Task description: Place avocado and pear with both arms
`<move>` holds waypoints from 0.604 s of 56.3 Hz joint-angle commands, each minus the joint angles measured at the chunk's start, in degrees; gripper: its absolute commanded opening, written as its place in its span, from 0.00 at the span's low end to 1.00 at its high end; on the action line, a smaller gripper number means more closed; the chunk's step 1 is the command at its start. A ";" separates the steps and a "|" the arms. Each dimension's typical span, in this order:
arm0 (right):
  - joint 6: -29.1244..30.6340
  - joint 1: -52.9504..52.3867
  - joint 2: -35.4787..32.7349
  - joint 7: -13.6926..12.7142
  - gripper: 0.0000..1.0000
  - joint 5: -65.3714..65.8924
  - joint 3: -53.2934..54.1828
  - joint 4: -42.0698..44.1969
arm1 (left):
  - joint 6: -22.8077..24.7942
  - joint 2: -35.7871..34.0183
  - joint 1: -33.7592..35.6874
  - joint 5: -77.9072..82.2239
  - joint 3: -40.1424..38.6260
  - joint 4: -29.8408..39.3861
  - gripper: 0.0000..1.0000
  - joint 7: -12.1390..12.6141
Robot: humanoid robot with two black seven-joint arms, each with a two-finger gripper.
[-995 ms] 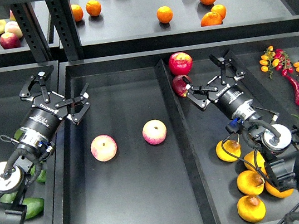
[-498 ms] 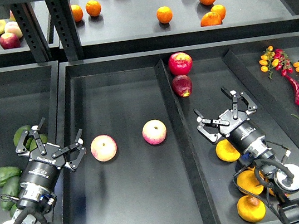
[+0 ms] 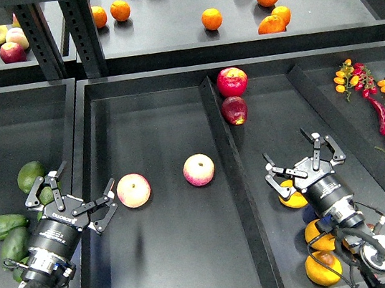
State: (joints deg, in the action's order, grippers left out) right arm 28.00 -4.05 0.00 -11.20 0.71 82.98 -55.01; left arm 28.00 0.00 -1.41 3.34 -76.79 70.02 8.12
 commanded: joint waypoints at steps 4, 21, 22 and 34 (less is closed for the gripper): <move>0.00 2.12 0.00 -0.22 1.00 0.00 -0.45 -1.67 | 0.00 0.00 -0.87 0.00 -0.20 0.03 1.00 -0.04; 0.00 2.74 0.00 -0.57 1.00 0.00 -0.80 -1.76 | 0.00 0.00 -1.84 0.00 -0.03 -0.06 1.00 -0.13; 0.00 2.74 0.00 -0.57 1.00 0.00 -0.89 -1.76 | 0.00 0.00 -1.84 0.00 -0.03 -0.06 1.00 -0.13; 0.00 2.74 0.00 -0.66 1.00 0.00 -0.98 -1.85 | 0.00 0.00 -1.84 0.00 0.15 0.03 1.00 -0.13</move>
State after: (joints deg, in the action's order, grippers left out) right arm 28.00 -1.32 0.00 -11.84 0.71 82.10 -56.80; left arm 28.00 0.00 -3.25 3.37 -76.78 69.98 7.93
